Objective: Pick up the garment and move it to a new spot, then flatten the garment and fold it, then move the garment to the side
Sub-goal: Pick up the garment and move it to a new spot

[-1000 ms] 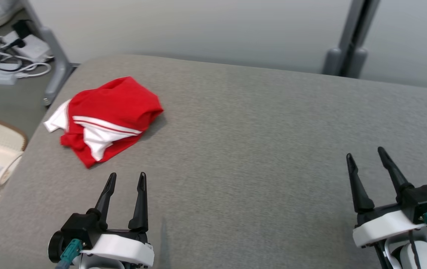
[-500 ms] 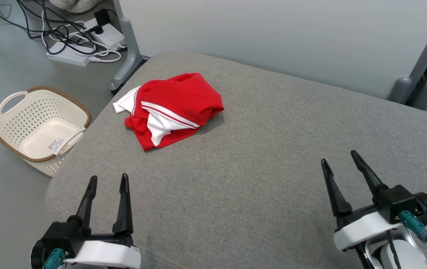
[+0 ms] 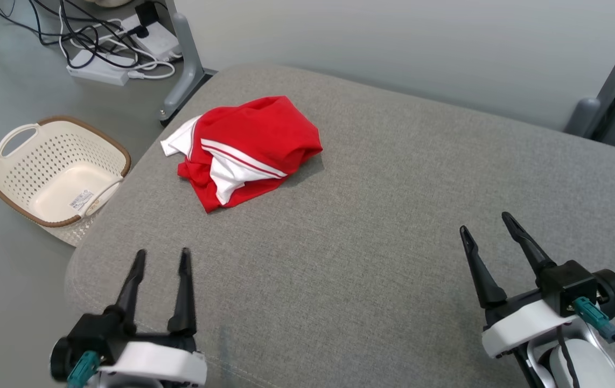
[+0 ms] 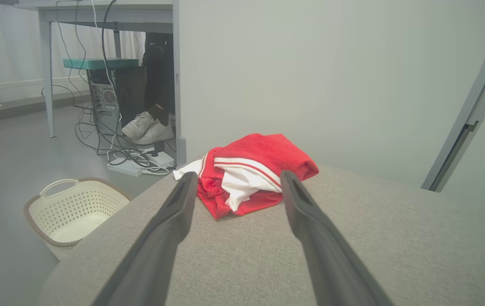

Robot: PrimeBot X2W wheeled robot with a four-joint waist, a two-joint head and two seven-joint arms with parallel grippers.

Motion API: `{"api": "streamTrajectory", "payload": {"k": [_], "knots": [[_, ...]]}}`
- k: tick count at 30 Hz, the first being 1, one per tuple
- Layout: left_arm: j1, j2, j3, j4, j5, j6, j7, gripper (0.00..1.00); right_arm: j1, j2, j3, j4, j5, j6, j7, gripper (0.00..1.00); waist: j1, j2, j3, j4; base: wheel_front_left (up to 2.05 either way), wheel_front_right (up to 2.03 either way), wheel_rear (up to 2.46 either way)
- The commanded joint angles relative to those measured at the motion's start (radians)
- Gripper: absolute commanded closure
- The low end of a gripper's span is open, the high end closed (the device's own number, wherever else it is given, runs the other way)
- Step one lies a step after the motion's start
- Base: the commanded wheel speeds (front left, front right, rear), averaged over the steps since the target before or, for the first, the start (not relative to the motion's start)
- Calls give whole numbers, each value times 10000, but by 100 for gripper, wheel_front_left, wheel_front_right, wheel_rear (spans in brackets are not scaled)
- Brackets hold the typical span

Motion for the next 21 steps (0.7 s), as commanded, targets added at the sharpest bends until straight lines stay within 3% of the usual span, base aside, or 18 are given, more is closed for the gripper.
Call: {"api": "streamTrajectory", "payload": {"k": [1, 11, 14, 21], "knots": [[-463, 22, -109, 189, 267, -219, 1, 0, 47, -172, -44, -150, -110, -4, -16, 0, 0, 0, 291, -7, 0, 0, 0], [-3362, 346, 770, 1602, 339, -986, 1, 0, -519, -724, 26, -1052, -525, -4, 94, 0, 0, 0, 2087, -533, 0, 0, 0], [-4498, 688, 863, 2407, 186, -1279, 19, 0, -831, -914, 109, -1472, -620, -4, 297, 0, 0, 0, 2656, -779, 0, 0, 0], [-6710, 1526, 484, 4284, -142, -1655, 1232, 0, -1265, -1115, 186, -2224, -637, -4, 734, 0, 0, 0, 3601, -1299, 0, 0, 0]]}}
